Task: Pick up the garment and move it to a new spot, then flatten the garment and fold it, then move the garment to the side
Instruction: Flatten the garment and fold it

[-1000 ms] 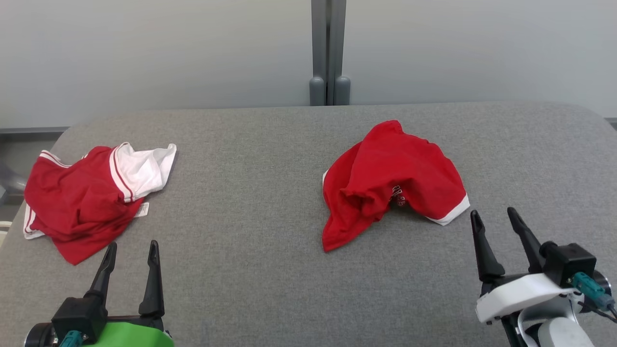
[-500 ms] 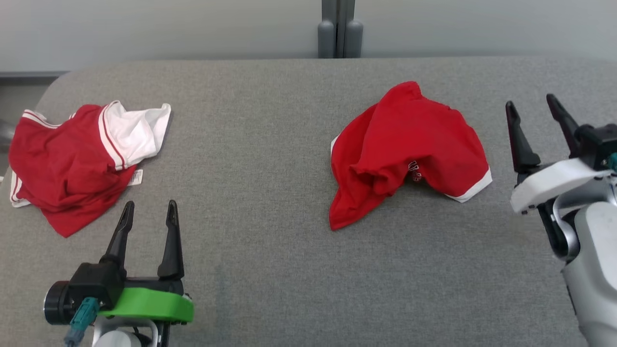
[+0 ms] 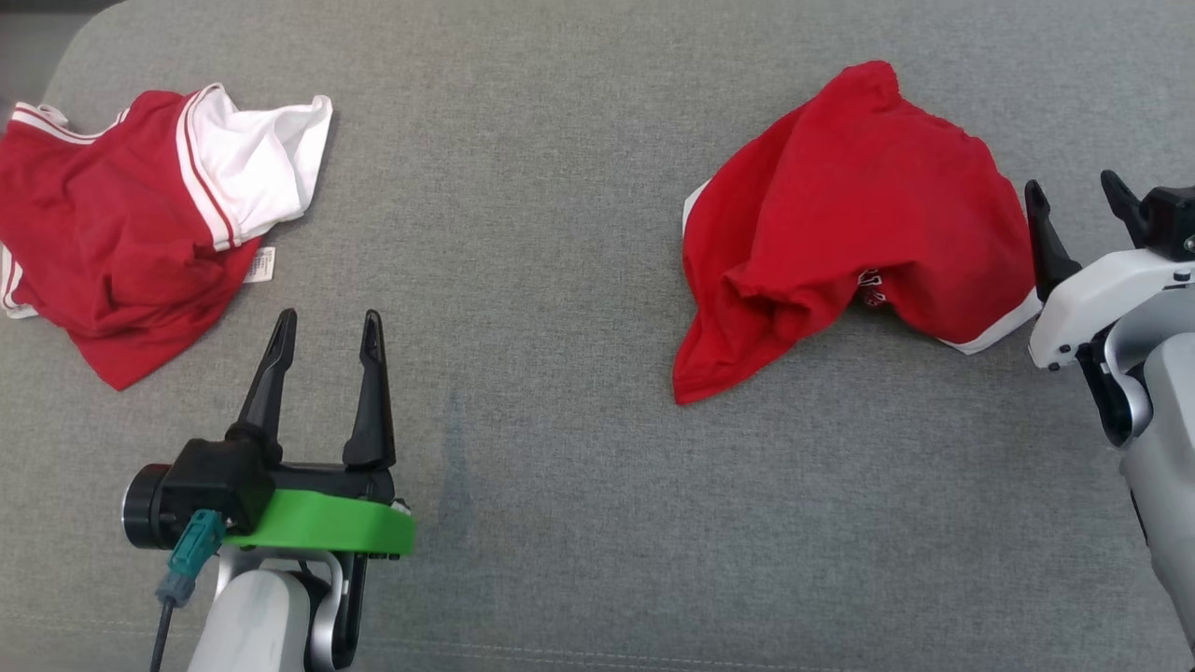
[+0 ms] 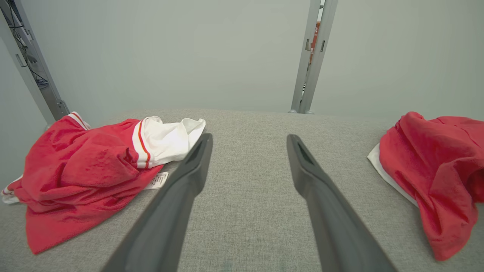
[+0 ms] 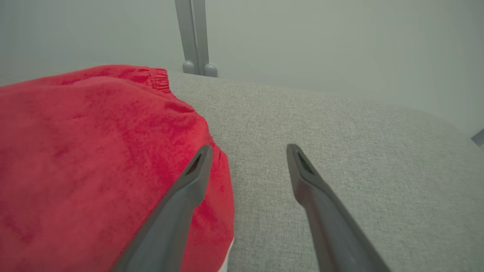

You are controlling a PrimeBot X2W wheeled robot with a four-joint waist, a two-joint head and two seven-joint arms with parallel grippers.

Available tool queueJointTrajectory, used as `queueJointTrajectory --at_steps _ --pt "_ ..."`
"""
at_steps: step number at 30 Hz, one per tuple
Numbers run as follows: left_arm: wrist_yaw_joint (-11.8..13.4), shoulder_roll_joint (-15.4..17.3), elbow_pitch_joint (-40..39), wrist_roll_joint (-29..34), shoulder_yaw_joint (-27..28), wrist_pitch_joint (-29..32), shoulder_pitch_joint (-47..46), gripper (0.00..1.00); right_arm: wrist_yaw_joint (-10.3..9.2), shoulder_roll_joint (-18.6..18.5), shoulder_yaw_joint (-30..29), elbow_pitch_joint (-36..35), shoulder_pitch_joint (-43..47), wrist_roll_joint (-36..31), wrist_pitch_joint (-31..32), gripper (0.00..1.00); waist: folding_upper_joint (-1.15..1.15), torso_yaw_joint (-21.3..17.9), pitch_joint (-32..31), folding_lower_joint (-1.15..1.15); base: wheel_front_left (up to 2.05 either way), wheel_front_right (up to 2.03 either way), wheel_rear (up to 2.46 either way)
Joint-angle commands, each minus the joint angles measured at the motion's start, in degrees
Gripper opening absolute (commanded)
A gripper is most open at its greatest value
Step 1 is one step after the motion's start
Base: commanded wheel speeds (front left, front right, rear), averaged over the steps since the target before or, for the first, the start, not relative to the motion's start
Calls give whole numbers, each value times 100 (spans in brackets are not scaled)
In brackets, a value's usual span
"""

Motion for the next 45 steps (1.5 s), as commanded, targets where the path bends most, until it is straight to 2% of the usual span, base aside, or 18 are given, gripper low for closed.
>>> queueJointTrajectory --at_steps 1,8,9,10,16,21,25,31,37,41,45 --pt "-39 -34 27 89 22 -3 -116 100 -6 -25 36 169 -50 50 -68 100 0 142 151 0 0 0 0" --pt "-165 -174 103 178 116 -3 -170 100 -6 89 240 996 41 370 -201 100 0 205 185 0 0 0 0" --pt "-168 -184 112 197 138 -4 -165 100 -6 115 277 1083 55 427 -187 80 0 203 177 0 0 0 0" --pt "-185 -199 122 216 163 -4 -156 100 -3 137 336 1171 60 484 -184 0 0 197 165 0 0 0 0" --pt "-255 -251 198 295 255 -3 -64 100 -8 139 542 1417 -56 732 -361 0 0 148 -2 0 0 0 0" --pt "-301 -281 255 341 324 -4 30 100 -7 90 673 1250 -242 772 -586 0 0 113 -240 0 0 0 0" --pt "-332 -293 271 375 396 -3 144 100 -7 176 843 880 -310 730 -659 0 0 87 -484 0 0 0 0" --pt "-373 -296 263 418 483 -4 339 100 -7 441 1172 -155 -163 635 -663 0 0 99 -845 0 0 0 0" --pt "-397 -276 247 415 557 -3 533 100 -7 806 1973 -1090 140 589 -664 0 0 180 -1110 0 0 0 0" --pt "-406 -263 236 397 594 -4 665 100 -7 1039 2827 -1463 370 669 -662 0 0 260 -1221 0 0 0 0" --pt "-418 -264 235 387 599 -3 747 100 -7 1258 3804 -1541 596 795 -663 0 0 337 -1275 0 0 0 0"
